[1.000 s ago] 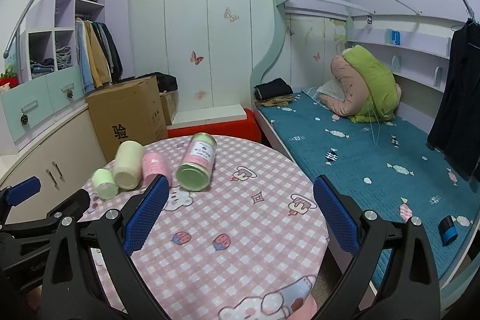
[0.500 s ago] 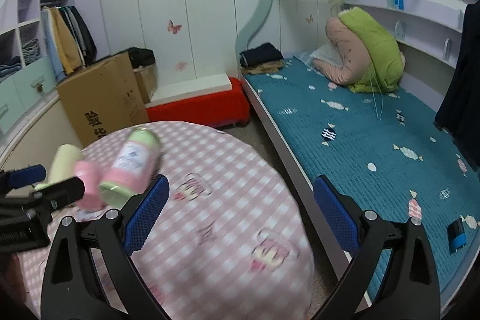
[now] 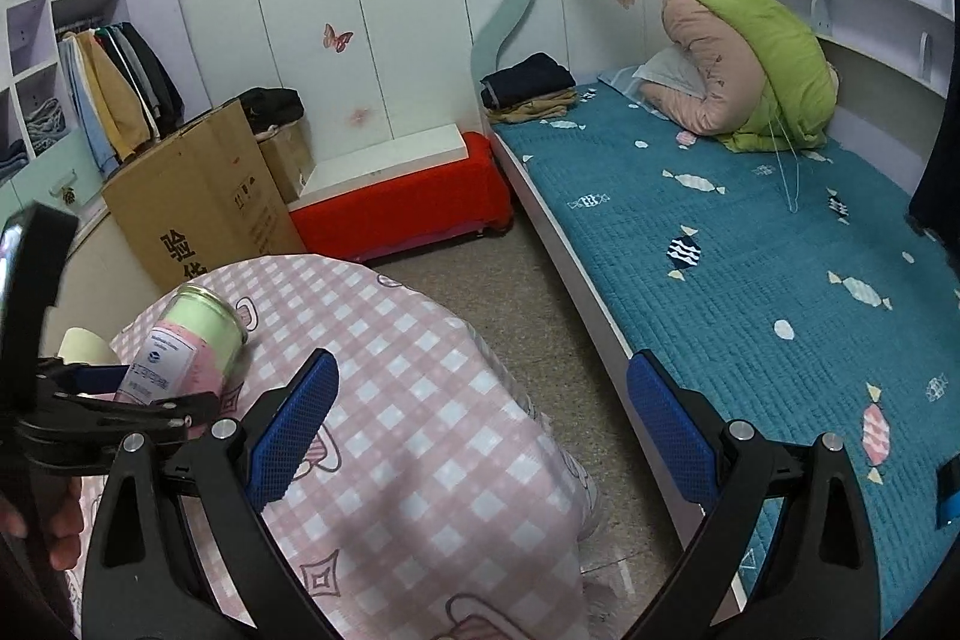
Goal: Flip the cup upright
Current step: 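Move the right gripper to the lying pink-labelled jar and grasp it, then lift the jar with the right gripper and rotate it open end up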
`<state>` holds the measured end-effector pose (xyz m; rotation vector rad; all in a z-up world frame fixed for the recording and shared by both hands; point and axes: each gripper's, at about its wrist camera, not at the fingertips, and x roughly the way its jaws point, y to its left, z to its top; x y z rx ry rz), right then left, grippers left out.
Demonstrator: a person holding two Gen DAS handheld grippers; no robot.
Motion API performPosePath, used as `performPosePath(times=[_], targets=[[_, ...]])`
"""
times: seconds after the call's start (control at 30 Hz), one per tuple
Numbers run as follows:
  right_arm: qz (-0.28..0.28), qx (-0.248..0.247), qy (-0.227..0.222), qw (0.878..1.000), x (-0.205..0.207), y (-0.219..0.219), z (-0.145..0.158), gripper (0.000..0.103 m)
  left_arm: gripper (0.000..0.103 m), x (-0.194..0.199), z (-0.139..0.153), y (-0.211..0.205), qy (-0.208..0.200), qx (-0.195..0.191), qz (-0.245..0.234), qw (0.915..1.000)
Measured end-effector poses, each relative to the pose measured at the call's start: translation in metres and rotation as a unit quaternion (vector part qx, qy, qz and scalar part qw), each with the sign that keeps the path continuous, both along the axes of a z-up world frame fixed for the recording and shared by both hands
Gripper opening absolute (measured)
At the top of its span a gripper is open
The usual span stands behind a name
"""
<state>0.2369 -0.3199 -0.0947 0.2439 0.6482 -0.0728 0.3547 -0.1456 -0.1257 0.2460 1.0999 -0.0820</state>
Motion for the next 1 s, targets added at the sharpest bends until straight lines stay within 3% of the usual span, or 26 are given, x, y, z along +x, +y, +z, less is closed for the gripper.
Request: performPosePath(times=[0.27,0.43,0.6,0.83,1.0], targets=[[-0.010,0.014,0.006,1.000,-0.012,-0.005,0.004,0.093,0.069,-0.014,0.011,0.005,-0.005,-0.021,0.006,0.9997],[-0.016,0.018,0.001,1.000,-0.036,-0.004,0.018,0.093,0.069,-0.055,0.041,0.005,-0.034,-0.025,-0.006,0.9991],[-0.003,0.022,-0.006,1.000,-0.085,0.013,0.036,0.093,0.069,-0.122,0.059,0.022,-0.051,-0.017,0.007,0.9985],[0.027,0.001,0.003,1.000,-0.145,0.052,0.045,0.093,0.069,-0.205,0.042,0.058,-0.027,-0.035,0.041,0.9982],[0.057,-0.014,0.034,0.998,-0.169,0.080,0.032,0.093,0.069,-0.241,0.018,0.081,-0.008,-0.061,0.070,0.9956]])
